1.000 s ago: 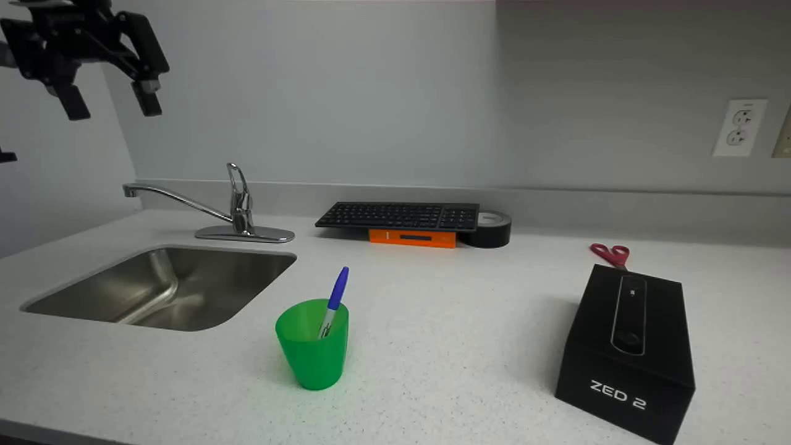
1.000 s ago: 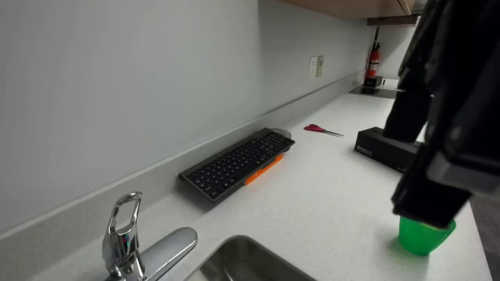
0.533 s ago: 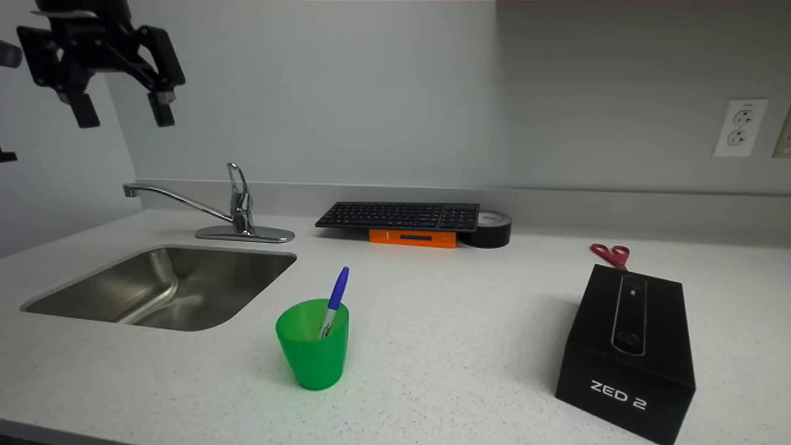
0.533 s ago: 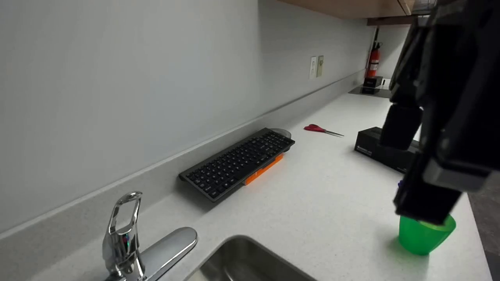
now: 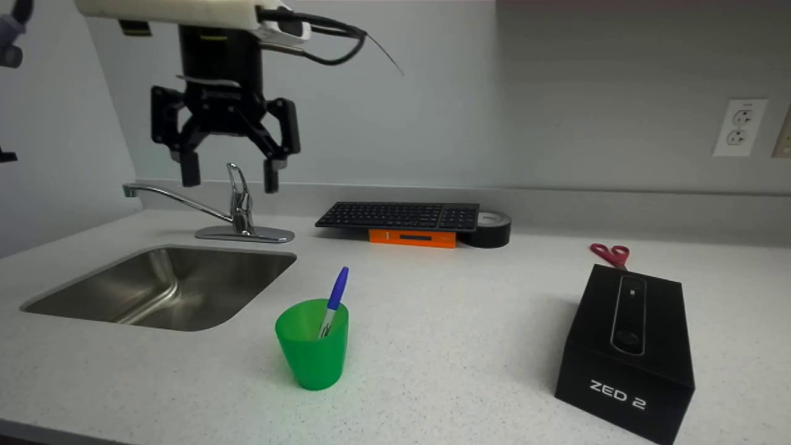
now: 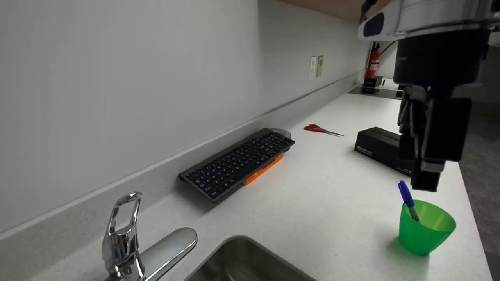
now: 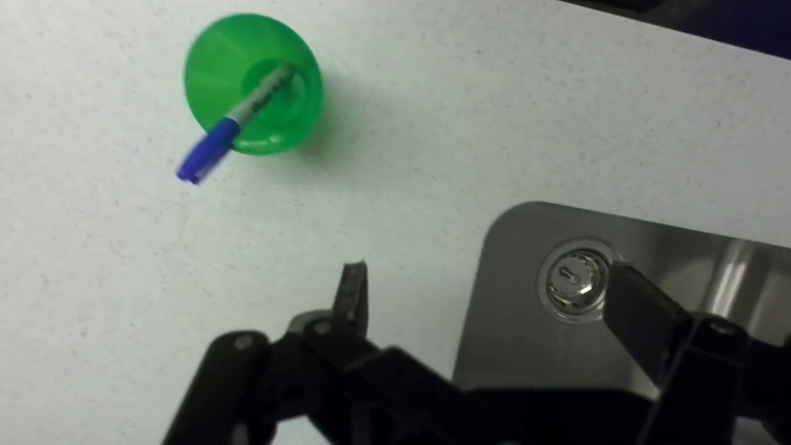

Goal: Put the marker in the cup on the counter

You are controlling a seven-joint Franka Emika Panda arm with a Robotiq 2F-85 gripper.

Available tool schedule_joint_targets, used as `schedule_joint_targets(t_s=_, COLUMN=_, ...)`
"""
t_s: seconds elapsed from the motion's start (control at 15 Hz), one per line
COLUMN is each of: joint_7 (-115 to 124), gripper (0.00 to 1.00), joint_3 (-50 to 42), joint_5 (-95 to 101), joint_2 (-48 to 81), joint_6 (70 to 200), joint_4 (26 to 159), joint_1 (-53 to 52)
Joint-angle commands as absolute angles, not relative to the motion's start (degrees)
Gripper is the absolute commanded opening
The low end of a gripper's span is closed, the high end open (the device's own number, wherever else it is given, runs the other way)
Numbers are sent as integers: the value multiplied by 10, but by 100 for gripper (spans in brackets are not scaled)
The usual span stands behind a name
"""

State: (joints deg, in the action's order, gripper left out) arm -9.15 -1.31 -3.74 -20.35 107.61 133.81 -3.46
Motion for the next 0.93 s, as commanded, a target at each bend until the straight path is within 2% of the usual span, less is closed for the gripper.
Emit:
schedule_joint_targets(t_s=0.0, joint_7=-109, gripper=100, joint_3=-39, joint_5=19, joint_2=-242, joint_6=1040, joint_4=1363, joint_1=7)
schedule_joint_targets(t_s=0.6, joint_7=-108, gripper=100, joint_3=-54, joint_5=13, joint_2=-247, joint_6=1037, joint_4=1355, joint_1=16)
schedule_joint_targets(t_s=0.87, joint_7=-61, gripper=100, joint_3=-43, joint_5=43, joint_2=-221, joint_6=1076, joint_4=1360, joint_1=28)
